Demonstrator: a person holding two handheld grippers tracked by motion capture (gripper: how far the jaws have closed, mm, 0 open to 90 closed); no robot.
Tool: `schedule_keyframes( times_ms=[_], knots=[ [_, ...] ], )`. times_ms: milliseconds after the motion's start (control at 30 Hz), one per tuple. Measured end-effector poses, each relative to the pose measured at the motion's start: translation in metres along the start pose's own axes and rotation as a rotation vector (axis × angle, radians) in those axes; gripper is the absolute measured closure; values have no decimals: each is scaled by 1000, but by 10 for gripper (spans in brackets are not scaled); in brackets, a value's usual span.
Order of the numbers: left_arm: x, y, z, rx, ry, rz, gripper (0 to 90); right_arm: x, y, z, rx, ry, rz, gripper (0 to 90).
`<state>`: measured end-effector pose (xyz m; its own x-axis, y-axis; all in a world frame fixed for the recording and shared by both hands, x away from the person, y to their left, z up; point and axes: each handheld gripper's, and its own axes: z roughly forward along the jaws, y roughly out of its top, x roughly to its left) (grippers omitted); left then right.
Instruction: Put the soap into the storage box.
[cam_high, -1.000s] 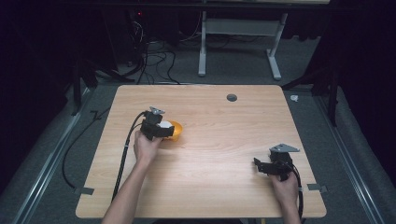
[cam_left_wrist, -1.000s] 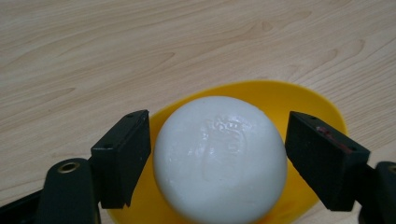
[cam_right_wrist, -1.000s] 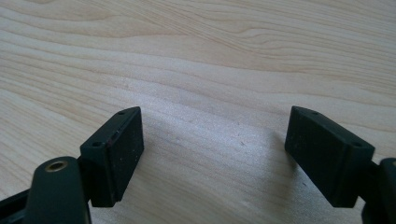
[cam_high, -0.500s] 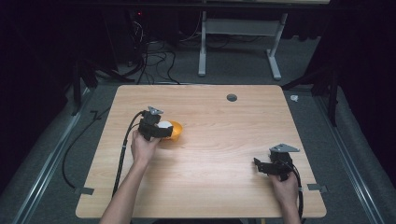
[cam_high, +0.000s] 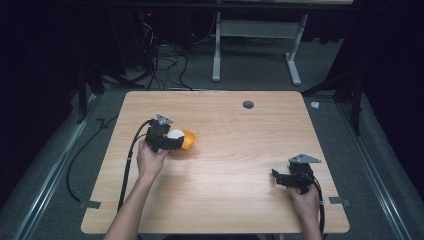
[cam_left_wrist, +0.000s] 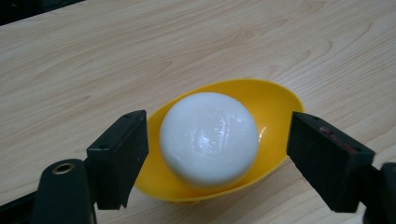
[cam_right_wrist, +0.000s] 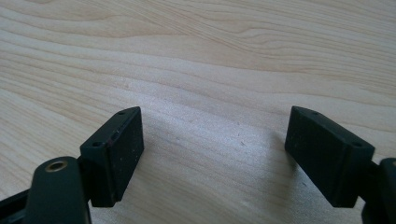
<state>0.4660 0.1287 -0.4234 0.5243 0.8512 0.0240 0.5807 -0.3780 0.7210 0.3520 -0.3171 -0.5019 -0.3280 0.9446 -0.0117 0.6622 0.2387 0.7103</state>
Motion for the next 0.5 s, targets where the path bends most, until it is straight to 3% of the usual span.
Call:
schedule_keyframes(
  times_ms=[500],
  knots=[
    [-1, -7, -18, -22, -9, -2, 220, 0, 0, 0, -1, -1, -1, 204]
  ],
)
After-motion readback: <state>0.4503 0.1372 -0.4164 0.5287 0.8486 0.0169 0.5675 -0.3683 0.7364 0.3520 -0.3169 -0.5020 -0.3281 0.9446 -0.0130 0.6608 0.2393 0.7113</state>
